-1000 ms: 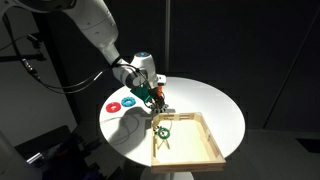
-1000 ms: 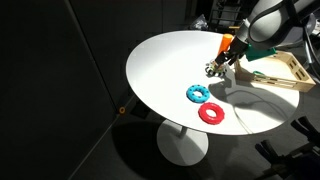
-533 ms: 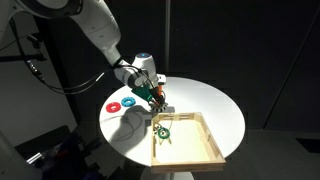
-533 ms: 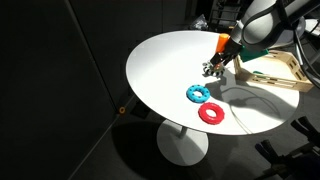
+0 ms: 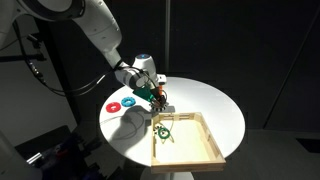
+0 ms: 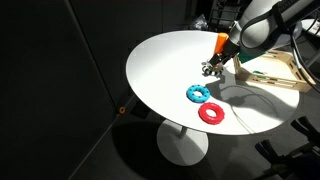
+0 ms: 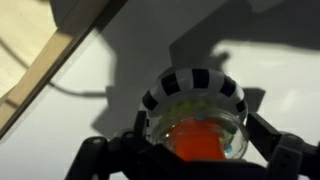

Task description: Put the clear ring in the box

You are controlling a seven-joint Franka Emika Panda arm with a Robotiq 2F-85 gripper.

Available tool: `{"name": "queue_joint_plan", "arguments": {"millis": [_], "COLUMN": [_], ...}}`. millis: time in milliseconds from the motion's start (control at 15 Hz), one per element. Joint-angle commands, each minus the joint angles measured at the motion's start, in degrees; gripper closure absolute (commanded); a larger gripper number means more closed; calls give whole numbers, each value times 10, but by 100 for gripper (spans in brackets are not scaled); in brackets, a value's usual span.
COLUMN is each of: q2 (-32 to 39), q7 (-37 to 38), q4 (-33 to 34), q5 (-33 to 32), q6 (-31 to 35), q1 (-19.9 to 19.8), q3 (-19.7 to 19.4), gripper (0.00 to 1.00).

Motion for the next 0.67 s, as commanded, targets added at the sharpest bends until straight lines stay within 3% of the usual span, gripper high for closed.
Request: {"name": "queue_joint_plan", "arguments": {"millis": [0, 67, 133, 600], "q2": [6, 4, 2, -28], "q7": [12, 14, 17, 28], "q4": [9, 8, 6, -10], "q5": [-20, -21, -22, -19], "q6": [16, 18, 21, 21], "q1": [22, 27, 32, 51], "q3": [-30, -37, -44, -64], "gripper": [25, 33, 35, 35]}}
